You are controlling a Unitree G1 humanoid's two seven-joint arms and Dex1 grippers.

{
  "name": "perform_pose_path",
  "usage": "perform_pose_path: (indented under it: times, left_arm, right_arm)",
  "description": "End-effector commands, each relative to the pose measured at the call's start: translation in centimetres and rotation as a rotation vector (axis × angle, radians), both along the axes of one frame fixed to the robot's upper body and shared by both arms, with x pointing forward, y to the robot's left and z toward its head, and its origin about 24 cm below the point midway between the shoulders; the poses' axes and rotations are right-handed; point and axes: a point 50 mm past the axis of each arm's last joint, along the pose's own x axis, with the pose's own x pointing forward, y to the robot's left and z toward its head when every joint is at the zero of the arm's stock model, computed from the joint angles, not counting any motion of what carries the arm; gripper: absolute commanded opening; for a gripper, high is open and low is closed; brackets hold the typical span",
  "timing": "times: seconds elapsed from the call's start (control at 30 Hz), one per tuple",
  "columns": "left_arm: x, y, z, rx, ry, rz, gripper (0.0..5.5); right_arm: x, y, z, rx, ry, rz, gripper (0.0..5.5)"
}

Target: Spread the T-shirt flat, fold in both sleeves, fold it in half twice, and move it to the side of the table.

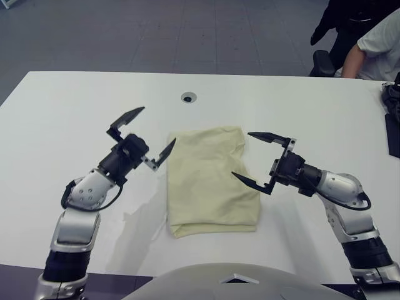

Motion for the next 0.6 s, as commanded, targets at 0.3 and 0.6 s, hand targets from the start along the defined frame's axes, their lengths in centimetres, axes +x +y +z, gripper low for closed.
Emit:
perform_pose_path:
  times: [0.3, 0.6]
  left_arm:
    - [-8.9, 2.2, -3.7, 0.488, 0.400, -0.226, 5.38]
    - [-8.8, -0.5, -4.8, 0.523, 0.345, -0.358, 5.40]
  right_arm:
    - [-4.3, -0.8, -1.4, -0.404, -0.069, 0.267, 5.39]
    - [-4.5, -1.9, -3.8, -0.594, -0.106, 0.318, 5.20]
